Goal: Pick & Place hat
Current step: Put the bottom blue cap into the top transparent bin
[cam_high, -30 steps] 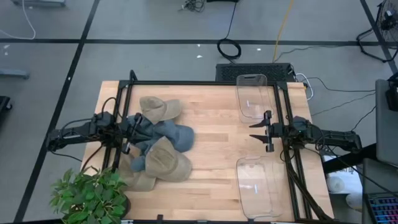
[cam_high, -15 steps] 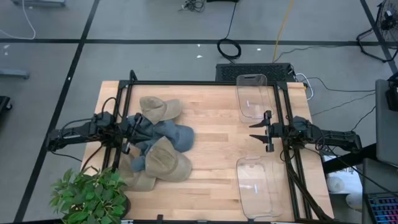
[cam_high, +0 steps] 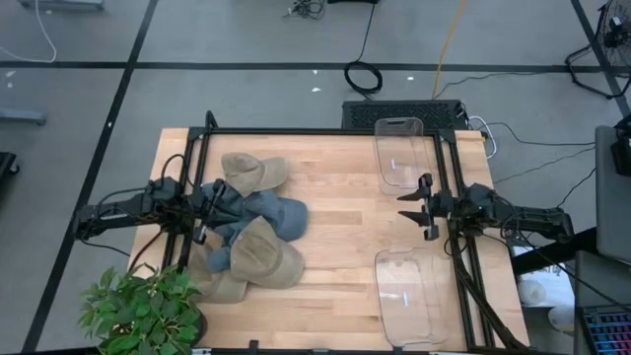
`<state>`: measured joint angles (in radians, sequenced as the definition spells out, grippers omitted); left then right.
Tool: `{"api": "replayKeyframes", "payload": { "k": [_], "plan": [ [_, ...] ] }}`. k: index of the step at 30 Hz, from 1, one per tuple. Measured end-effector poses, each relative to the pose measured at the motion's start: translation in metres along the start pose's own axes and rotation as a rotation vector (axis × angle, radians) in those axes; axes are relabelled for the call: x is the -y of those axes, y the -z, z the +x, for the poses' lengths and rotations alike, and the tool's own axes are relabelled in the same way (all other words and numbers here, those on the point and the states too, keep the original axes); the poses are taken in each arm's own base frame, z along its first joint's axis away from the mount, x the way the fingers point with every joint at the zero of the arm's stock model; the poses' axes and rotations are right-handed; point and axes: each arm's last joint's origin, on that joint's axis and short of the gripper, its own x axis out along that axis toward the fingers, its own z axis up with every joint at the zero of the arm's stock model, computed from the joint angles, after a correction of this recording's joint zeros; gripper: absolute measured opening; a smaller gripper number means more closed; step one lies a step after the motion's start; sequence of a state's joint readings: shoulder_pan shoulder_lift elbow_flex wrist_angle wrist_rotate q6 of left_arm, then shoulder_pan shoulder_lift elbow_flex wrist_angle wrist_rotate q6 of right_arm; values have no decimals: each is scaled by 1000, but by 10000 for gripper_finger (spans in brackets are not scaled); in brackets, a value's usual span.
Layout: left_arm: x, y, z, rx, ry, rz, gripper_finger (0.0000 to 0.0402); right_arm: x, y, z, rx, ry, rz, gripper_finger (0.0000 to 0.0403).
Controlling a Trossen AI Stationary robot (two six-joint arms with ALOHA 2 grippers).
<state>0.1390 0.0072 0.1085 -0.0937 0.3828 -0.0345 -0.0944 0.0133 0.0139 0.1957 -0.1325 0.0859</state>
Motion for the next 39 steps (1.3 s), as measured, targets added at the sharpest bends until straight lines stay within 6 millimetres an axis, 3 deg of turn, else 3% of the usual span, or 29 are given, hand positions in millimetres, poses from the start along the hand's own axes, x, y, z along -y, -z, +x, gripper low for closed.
{"api": "replayKeyframes", "payload": {
  "k": [4, 10, 21, 31, 39],
  "plan": [
    [0, 0, 0, 0, 0, 0, 72, 0, -5, 0, 46, -8, 217, 167],
    [0, 0, 0, 0, 1, 0, 72, -1, -10, 0, 99, -20, 237, 167],
    [0, 0, 0, 0, 0, 0, 72, -1, -5, 1, 43, -38, 371, 167],
    [0, 0, 0, 0, 0, 0, 72, -4, -4, 6, 25, -61, 280, 167],
    [0, 0, 0, 0, 0, 0, 72, 0, -9, 7, 104, 59, 189, 167]
  ]
}}
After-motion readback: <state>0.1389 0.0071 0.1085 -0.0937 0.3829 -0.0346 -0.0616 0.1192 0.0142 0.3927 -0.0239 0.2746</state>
